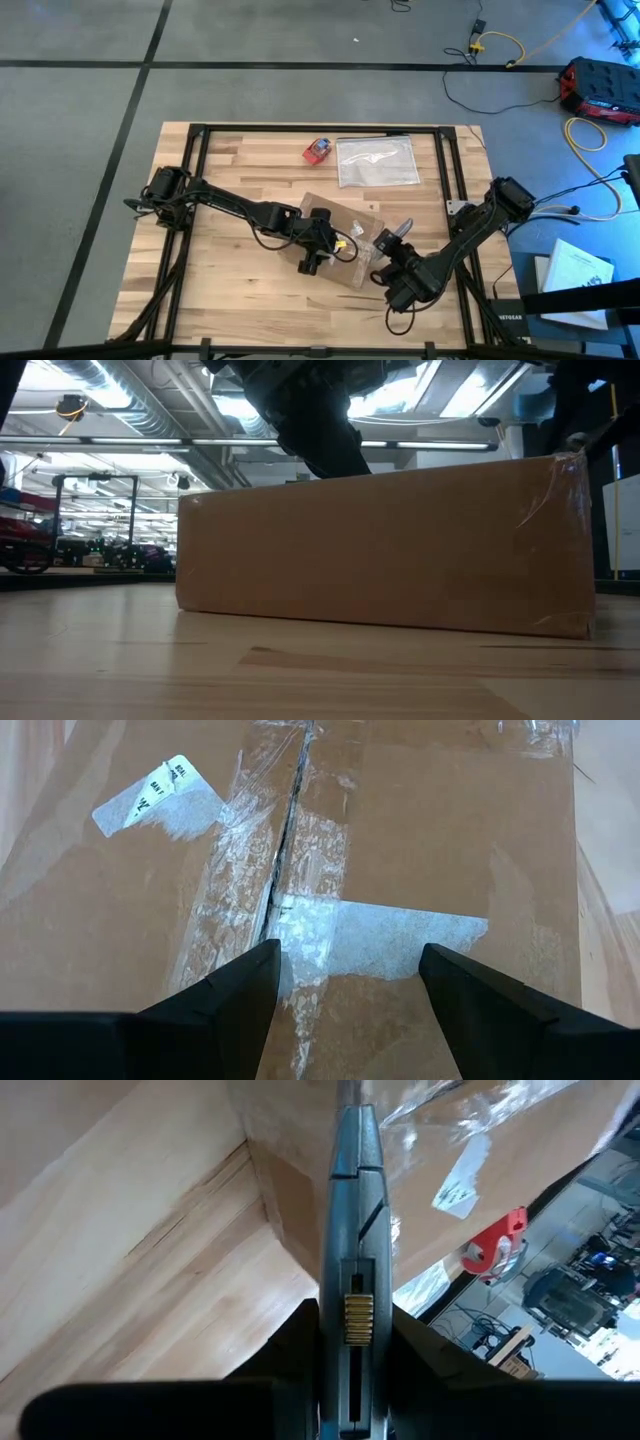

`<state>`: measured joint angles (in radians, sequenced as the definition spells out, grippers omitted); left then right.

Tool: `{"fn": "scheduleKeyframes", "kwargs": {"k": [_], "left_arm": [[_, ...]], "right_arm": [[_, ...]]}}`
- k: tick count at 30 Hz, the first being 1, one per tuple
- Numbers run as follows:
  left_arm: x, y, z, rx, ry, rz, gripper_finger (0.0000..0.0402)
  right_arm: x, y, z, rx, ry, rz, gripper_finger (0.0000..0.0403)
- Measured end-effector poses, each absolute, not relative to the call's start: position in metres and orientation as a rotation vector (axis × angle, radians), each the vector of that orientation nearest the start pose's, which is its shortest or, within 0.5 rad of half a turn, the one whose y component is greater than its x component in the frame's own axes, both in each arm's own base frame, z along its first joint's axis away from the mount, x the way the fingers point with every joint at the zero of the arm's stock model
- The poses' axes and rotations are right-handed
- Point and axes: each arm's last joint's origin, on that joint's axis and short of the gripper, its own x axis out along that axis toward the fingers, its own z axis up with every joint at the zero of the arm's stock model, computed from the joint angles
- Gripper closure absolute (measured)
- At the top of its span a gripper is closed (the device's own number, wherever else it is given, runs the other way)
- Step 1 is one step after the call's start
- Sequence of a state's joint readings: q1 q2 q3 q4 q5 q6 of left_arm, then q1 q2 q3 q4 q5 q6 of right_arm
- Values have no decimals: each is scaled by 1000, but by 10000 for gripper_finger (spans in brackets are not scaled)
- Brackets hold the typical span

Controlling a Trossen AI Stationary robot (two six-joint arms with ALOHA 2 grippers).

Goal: Unpack boxes
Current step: Open the box using the silver cutter

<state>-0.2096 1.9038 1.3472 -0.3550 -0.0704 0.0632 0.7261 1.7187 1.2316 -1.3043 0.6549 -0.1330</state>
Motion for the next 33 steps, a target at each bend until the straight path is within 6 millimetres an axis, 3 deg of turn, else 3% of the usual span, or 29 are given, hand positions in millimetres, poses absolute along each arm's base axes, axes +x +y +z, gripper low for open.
{"fn": "scheduleKeyframes", "kwargs": {"k": [33], "left_arm": [[396, -84, 198, 195, 900, -215, 167]], "right_arm": [[229, 166, 215, -1255, 1410, 87, 342]]}}
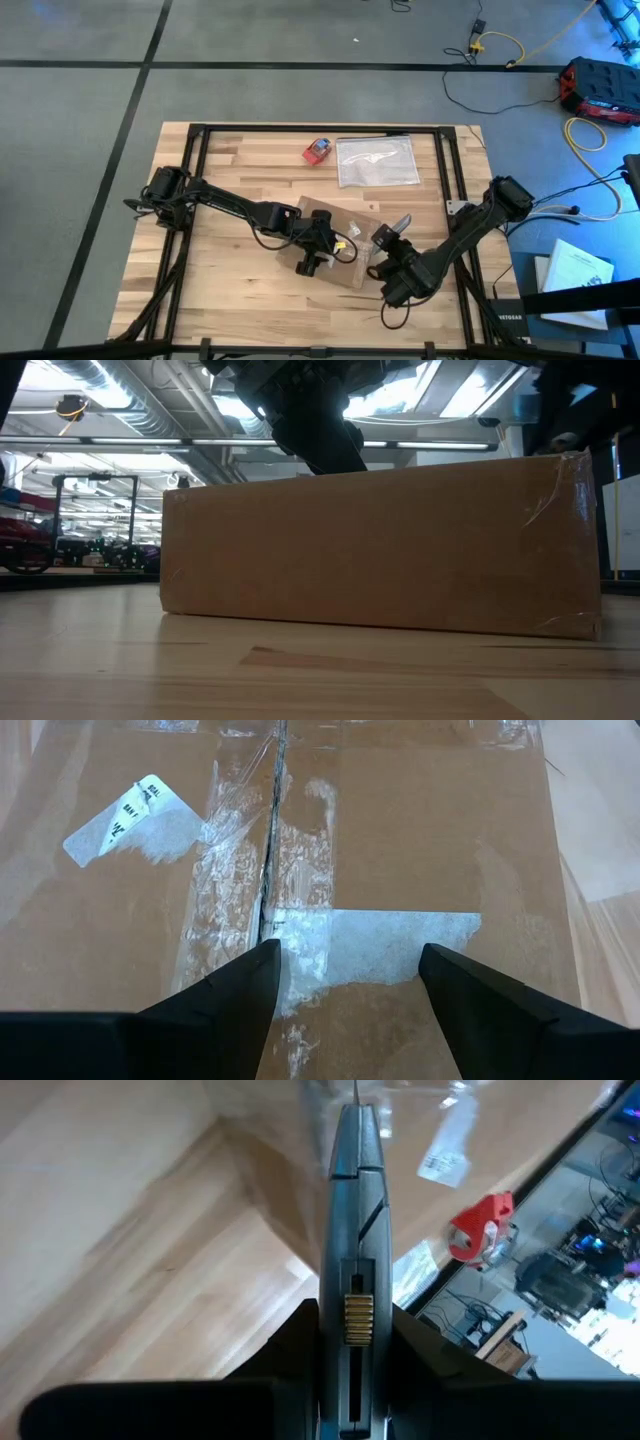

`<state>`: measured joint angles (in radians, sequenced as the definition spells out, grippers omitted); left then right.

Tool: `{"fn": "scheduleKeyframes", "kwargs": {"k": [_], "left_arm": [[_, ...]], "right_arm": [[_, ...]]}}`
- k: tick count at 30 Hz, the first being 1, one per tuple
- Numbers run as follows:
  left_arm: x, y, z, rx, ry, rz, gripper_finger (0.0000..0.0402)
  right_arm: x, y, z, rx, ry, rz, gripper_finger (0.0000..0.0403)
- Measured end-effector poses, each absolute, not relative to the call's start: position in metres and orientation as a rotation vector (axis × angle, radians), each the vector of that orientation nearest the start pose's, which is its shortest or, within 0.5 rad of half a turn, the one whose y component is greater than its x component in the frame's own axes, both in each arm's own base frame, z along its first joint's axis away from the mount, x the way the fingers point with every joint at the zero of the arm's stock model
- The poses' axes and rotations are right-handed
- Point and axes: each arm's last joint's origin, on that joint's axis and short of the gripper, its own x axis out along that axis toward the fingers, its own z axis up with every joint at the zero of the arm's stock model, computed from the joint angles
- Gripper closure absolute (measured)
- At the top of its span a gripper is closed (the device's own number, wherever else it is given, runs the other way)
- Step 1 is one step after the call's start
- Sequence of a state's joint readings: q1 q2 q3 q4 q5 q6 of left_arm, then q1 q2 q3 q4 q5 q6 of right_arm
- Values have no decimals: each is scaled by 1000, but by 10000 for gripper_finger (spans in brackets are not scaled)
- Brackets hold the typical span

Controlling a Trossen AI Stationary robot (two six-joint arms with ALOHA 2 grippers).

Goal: Unpack boxes
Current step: Open the box using the silver cutter

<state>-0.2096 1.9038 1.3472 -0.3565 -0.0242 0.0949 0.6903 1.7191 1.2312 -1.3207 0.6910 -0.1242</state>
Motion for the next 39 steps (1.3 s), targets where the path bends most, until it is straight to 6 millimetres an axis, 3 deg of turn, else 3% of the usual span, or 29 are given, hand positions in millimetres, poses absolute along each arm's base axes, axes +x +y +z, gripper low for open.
{"fn": "scheduleKeyframes", "kwargs": {"k": [13, 24, 39], "left_arm": [[396, -84, 198, 186, 900, -211, 167], [396, -84, 198, 184, 899, -210, 167], [396, -84, 198, 183, 900, -209, 167]], "right_arm": [[226, 162, 216, -1253, 1457, 69, 342], [220, 182, 213, -1222, 1379, 166, 342], [231, 173, 210, -1330, 1388, 186, 342]]}}
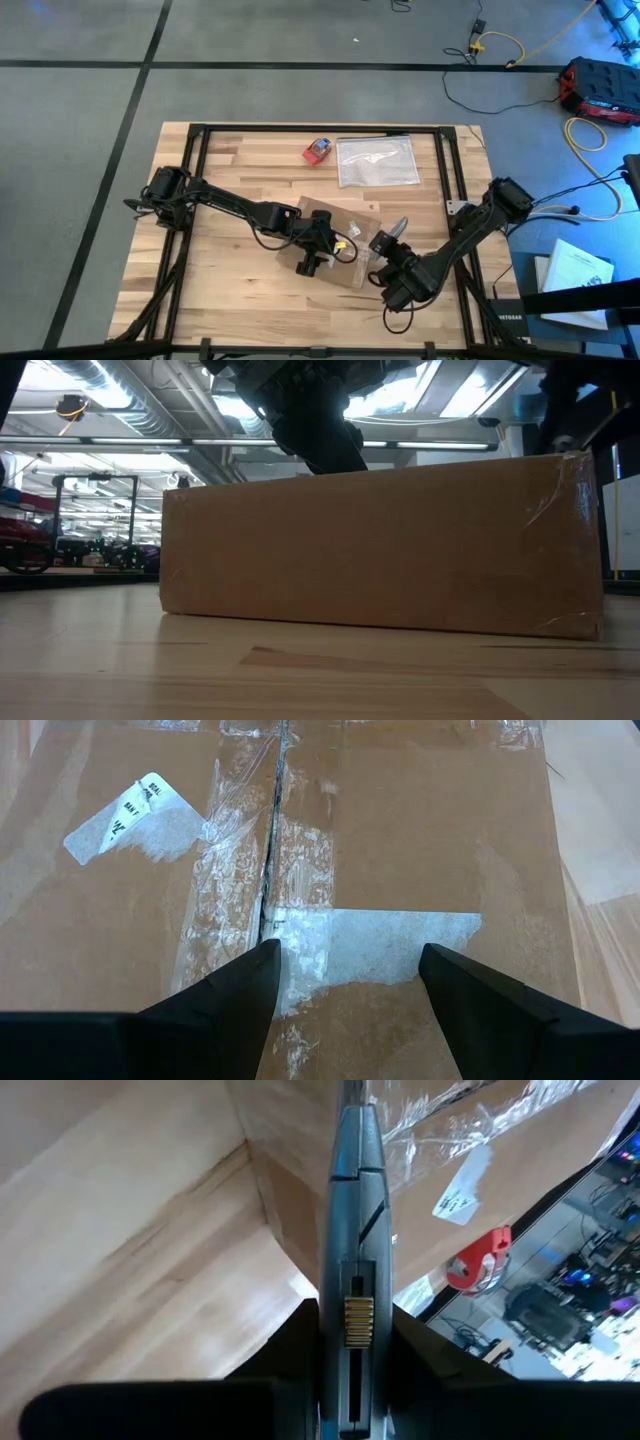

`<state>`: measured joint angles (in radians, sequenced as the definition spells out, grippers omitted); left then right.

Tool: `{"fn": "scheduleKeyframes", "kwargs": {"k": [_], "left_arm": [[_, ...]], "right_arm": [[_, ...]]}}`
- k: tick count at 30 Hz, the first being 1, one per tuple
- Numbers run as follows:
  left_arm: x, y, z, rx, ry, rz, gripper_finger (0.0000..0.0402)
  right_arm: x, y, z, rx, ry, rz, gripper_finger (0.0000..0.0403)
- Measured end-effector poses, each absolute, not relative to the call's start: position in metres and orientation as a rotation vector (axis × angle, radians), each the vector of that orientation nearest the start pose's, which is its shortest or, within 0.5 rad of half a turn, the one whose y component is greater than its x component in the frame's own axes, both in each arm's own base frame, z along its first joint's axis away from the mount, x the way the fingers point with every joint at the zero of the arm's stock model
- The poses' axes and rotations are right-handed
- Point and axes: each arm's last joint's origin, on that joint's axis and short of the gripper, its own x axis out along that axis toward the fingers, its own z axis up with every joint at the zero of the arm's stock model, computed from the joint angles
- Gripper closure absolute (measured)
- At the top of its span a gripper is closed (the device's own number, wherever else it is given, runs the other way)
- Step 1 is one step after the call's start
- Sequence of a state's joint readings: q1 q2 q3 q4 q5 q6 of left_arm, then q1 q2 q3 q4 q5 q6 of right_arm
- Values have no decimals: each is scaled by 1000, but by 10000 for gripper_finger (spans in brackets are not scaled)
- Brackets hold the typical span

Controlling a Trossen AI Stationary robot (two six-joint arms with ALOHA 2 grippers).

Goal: Unpack boxes
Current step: Open the box using the silver cutter

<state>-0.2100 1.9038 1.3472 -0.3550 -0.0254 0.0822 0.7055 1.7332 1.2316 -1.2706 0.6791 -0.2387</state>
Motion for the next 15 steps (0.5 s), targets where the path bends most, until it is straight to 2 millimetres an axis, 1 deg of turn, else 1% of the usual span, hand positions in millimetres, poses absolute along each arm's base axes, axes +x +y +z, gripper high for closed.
{"fn": "scheduleKeyframes", "kwargs": {"k": [15], "left_arm": [[396, -85, 198, 206, 898, -219, 167]], "right_arm": [[236, 165, 211, -1316, 1413, 167, 342]]}}
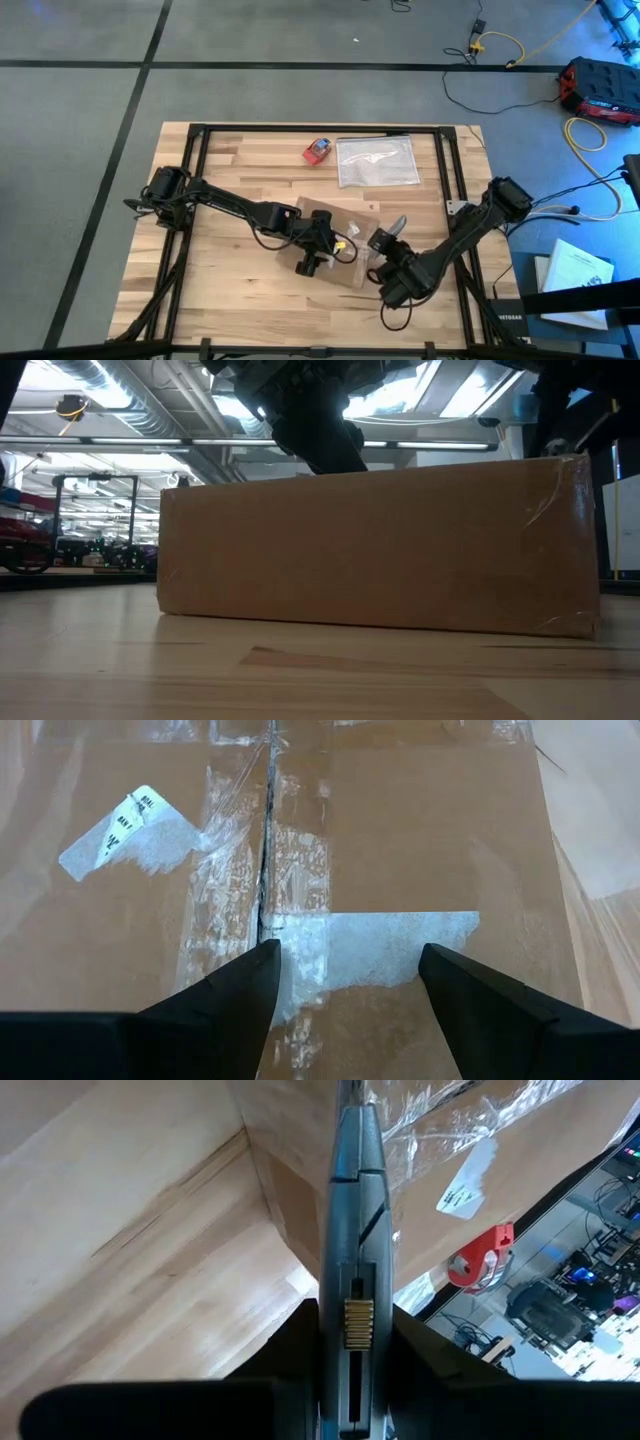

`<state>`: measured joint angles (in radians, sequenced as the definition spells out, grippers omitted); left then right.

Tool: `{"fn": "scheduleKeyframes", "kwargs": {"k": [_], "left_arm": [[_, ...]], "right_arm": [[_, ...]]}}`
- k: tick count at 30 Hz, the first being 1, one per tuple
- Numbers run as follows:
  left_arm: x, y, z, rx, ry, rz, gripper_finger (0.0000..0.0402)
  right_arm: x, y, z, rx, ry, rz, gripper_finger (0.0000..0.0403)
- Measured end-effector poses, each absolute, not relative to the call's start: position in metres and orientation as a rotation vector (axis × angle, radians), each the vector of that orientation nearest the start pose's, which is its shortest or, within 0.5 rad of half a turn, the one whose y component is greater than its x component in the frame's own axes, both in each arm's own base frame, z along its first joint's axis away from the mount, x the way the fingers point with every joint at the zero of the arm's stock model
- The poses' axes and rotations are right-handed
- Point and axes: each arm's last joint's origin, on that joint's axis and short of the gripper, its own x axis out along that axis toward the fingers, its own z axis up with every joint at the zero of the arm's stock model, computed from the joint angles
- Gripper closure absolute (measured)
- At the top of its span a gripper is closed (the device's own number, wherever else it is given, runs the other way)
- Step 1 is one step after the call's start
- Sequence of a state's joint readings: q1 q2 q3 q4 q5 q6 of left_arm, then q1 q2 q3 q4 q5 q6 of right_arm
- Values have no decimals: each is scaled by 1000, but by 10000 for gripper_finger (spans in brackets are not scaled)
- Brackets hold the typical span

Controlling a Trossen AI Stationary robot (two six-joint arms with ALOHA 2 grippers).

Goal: Unpack boxes
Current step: Open the box using the silver cutter

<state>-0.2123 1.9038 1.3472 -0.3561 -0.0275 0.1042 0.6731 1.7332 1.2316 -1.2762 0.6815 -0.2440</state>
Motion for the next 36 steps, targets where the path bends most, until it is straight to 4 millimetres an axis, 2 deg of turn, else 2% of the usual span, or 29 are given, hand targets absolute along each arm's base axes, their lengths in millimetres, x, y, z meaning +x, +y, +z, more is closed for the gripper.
{"fn": "scheduleKeyframes", "kwargs": {"k": [15, 36], "left_arm": [[395, -91, 198, 217, 895, -238, 167], [393, -100, 198, 212, 893, -252, 167]], "right_arm": [[239, 160, 211, -1338, 1418, 124, 342], [260, 122, 213, -1252, 1466, -76, 342]]}}
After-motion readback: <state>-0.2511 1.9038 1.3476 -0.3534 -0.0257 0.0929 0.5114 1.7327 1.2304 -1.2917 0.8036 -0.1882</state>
